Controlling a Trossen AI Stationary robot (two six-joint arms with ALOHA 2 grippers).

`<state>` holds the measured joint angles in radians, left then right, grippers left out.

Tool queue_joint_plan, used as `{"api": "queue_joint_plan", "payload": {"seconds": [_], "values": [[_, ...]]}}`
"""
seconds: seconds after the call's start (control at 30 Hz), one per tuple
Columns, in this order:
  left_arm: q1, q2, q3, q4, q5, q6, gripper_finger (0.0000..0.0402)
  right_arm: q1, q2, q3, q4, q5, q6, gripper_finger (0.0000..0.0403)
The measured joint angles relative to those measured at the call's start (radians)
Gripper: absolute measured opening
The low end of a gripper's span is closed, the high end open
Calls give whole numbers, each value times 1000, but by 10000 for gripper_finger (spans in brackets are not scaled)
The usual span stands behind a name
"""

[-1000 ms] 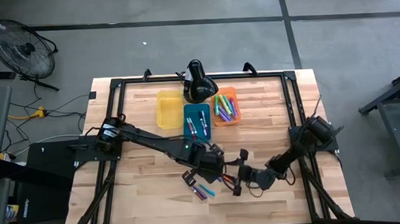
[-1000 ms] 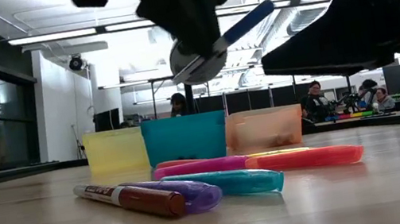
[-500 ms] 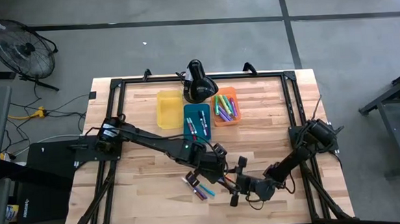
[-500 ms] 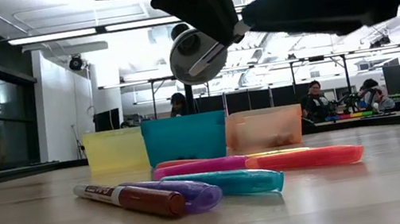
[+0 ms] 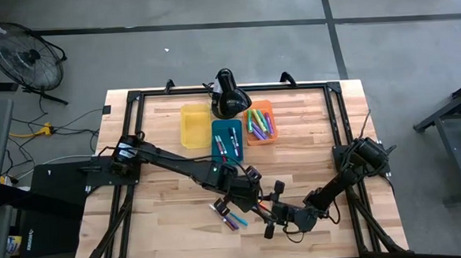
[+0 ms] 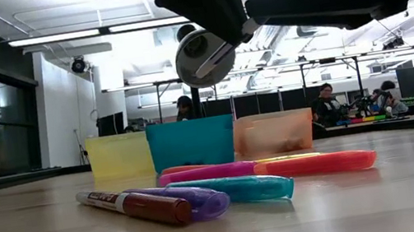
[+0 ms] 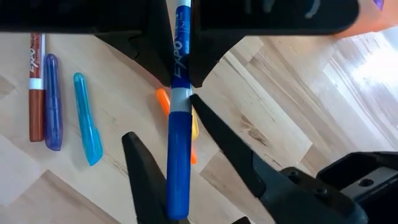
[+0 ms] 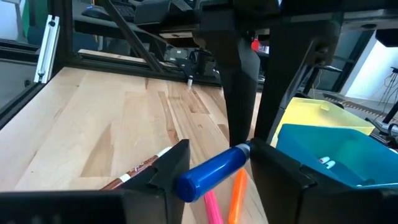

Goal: Pick & Place Markers
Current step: Put the blue dry erase marker into the blue bin

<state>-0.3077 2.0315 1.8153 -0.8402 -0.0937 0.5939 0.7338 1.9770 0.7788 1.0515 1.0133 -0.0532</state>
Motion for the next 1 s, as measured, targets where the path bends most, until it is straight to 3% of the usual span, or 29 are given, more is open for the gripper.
{"api": "queue_joint_plan", "payload": {"seconds": [0.23, 0.57, 0.73, 1.0], "values": [[1, 0, 0, -5, 0, -22, 17, 0, 0, 0, 2, 26, -3, 98], [0, -2, 2, 10, -7, -13, 5, 0, 1, 1, 11, 2, 3, 64], [0, -3, 2, 2, -6, -15, 0, 0, 1, 1, 14, -27, -13, 8], [0, -3, 2, -49, -25, -23, 1, 0, 1, 0, -13, 13, -4, 6]]}}
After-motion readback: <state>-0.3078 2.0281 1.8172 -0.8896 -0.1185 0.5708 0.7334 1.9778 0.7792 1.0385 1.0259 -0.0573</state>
